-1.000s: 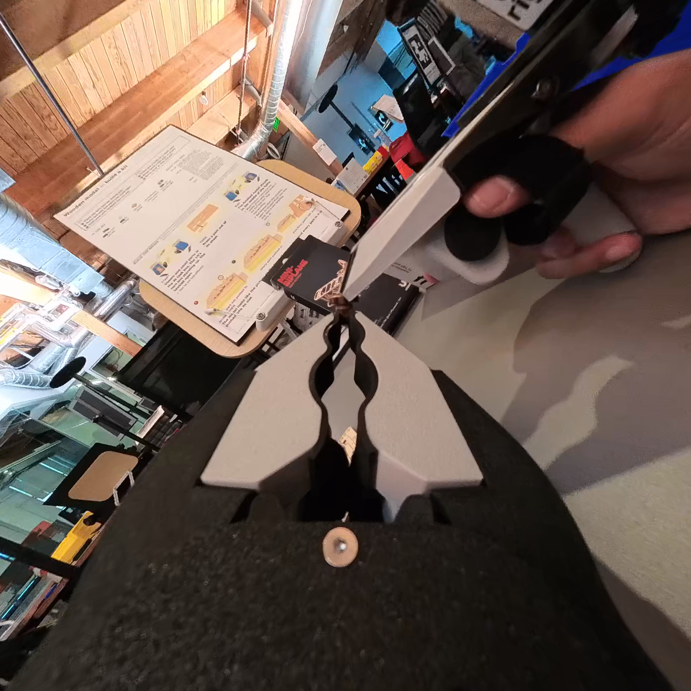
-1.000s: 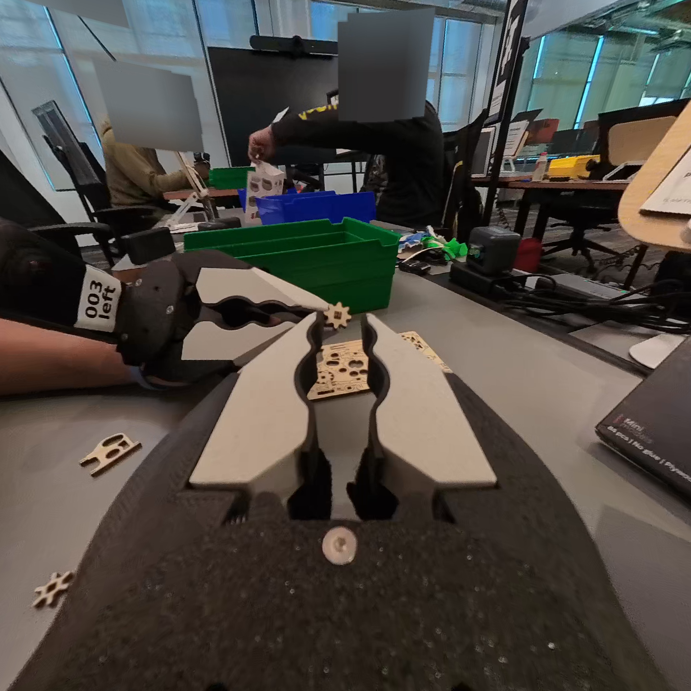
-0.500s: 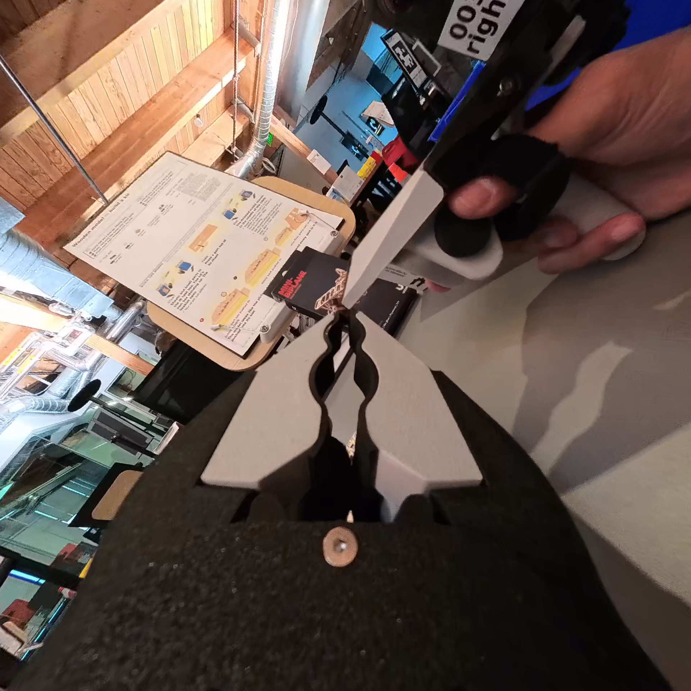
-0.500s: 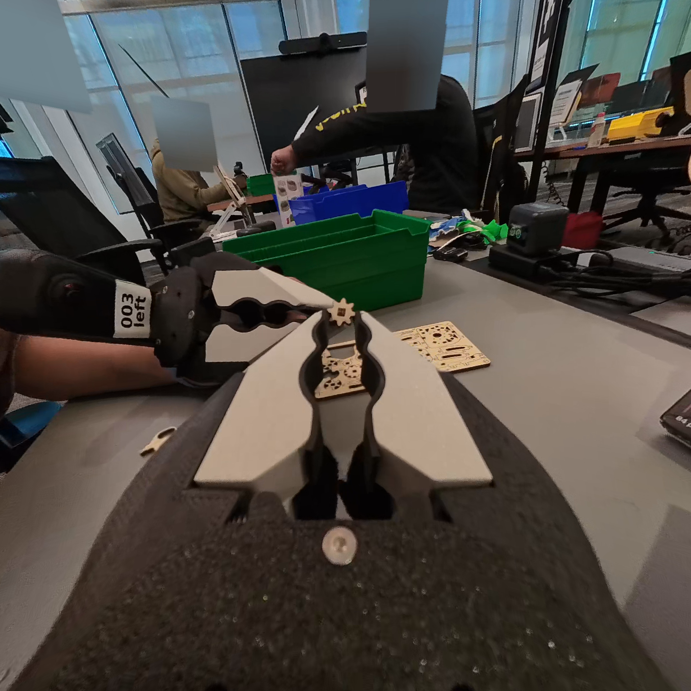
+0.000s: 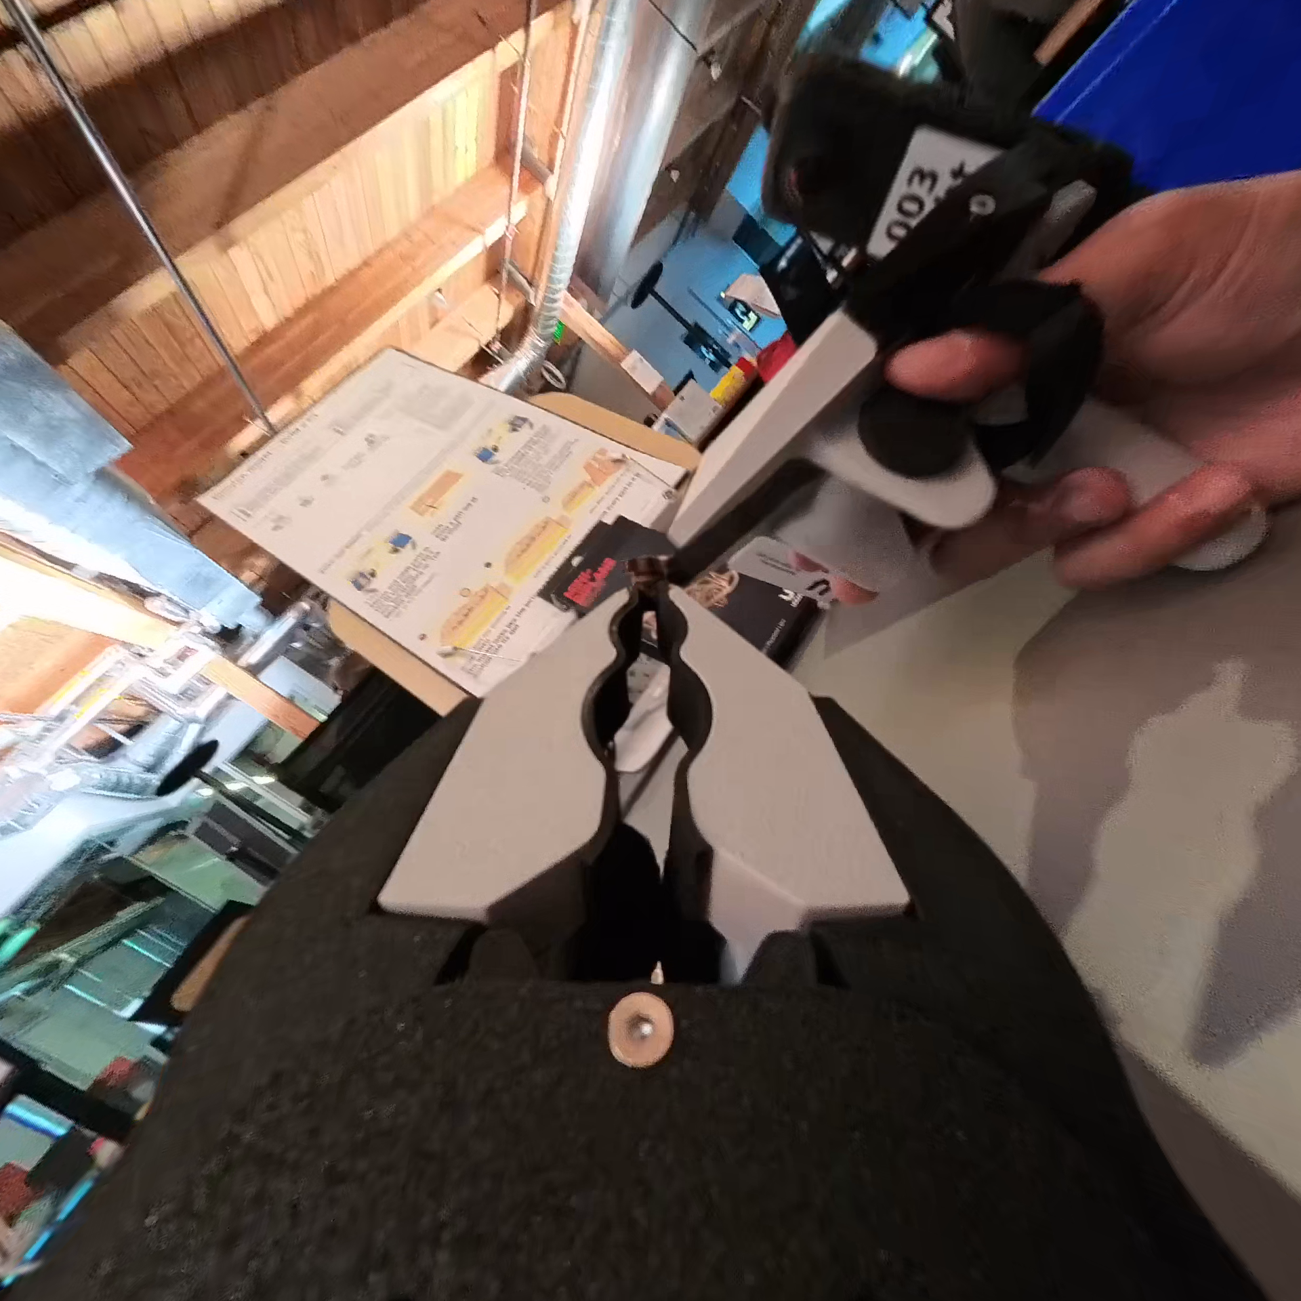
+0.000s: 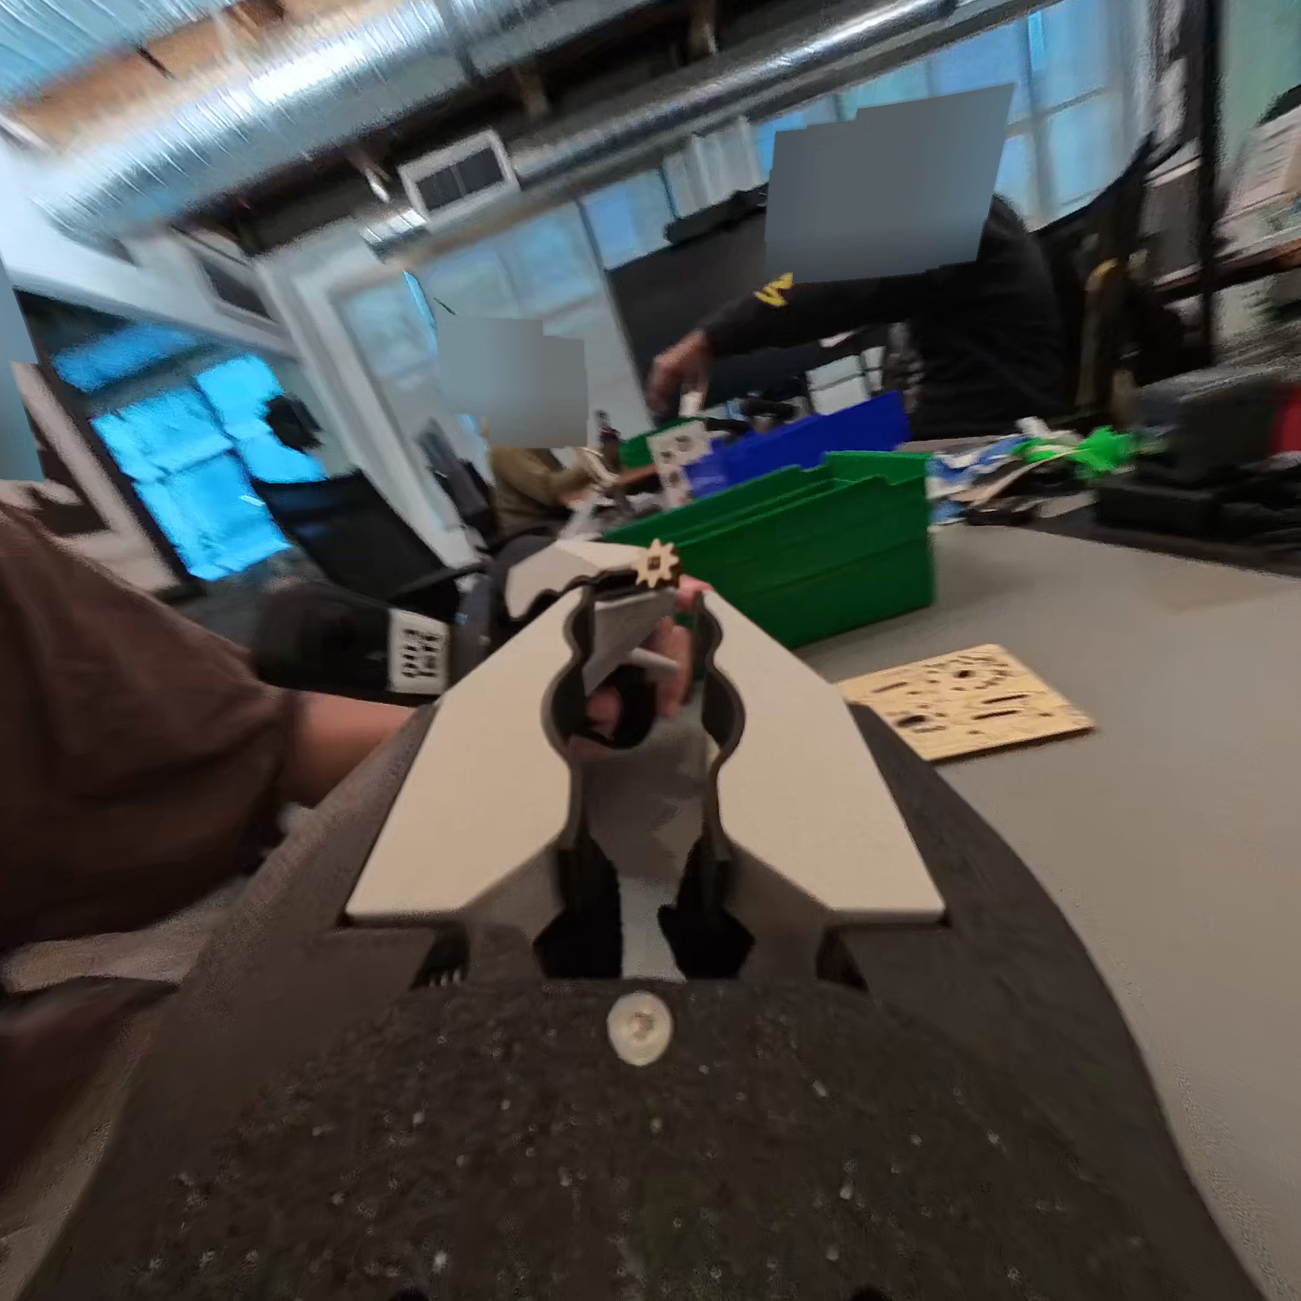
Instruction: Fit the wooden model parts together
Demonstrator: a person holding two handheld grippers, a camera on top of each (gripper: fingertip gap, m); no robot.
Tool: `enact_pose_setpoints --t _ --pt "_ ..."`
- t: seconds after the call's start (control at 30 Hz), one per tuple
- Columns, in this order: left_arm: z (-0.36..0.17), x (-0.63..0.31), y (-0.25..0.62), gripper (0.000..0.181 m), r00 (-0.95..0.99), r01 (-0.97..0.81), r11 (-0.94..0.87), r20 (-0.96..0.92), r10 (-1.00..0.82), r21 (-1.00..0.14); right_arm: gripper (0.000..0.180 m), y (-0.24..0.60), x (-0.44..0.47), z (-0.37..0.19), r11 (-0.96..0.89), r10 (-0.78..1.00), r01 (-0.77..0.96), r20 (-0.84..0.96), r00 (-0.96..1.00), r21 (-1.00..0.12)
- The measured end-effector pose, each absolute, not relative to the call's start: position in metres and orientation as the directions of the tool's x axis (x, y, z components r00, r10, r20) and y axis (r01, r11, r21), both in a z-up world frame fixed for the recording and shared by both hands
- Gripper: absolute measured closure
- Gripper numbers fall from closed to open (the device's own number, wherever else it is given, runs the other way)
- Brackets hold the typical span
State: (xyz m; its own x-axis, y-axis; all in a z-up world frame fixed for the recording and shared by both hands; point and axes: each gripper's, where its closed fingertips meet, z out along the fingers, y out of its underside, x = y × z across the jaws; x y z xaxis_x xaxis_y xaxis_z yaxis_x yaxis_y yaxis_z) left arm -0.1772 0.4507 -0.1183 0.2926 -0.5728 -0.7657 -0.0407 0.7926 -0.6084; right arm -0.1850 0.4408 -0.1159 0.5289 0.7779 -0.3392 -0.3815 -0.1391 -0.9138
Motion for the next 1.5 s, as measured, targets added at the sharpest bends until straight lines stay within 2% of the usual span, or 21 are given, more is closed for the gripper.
enact_pose_setpoints --t 0.1,0.17,0.23,0.3,0.87,1.17,1.4,1.5 --pt "-0.107 -0.184 0.443 0.18 0.302 0.038 0.799 -0.755 -0.582 -0.601 0.149 0.428 -0.19 -0.112 -0.362 0.82 -0.497 -0.523 0.232 -0.788" --pt "-0.104 -0.185 0.433 0.18 0.288 0.073 0.809 -0.765 -0.577 -0.583 0.142 0.421 -0.194 -0.109 -0.526 0.787 -0.502 -0.616 0.018 -0.686" --pt "-0.106 -0.183 0.421 0.18 0.264 0.09 0.829 -0.79 -0.554 -0.552 0.144 0.414 -0.197 -0.108 -0.619 0.75 -0.469 -0.652 -0.113 -0.63" --pt "-0.111 -0.181 0.413 0.18 0.243 0.09 0.845 -0.811 -0.532 -0.527 0.154 0.408 -0.197 -0.105 -0.646 0.74 -0.45 -0.649 -0.175 -0.616" --pt "-0.098 -0.186 0.397 0.18 0.23 0.204 0.776 -0.741 -0.631 -0.597 0.165 0.398 -0.196 -0.093 -0.756 0.648 -0.424 -0.661 -0.378 -0.499" --pt "-0.095 -0.186 0.395 0.18 0.214 0.231 0.738 -0.706 -0.675 -0.635 0.165 0.397 -0.196 -0.091 -0.767 0.636 -0.421 -0.659 -0.401 -0.484" --pt "-0.094 -0.187 0.391 0.18 0.213 0.245 0.736 -0.705 -0.676 -0.631 0.167 0.393 -0.197 -0.091 -0.711 0.699 -0.428 -0.627 -0.343 -0.558" --pt "-0.095 -0.186 0.394 0.18 0.213 0.233 0.733 -0.702 -0.68 -0.64 0.166 0.396 -0.196 -0.092 -0.739 0.668 -0.426 -0.648 -0.365 -0.522"
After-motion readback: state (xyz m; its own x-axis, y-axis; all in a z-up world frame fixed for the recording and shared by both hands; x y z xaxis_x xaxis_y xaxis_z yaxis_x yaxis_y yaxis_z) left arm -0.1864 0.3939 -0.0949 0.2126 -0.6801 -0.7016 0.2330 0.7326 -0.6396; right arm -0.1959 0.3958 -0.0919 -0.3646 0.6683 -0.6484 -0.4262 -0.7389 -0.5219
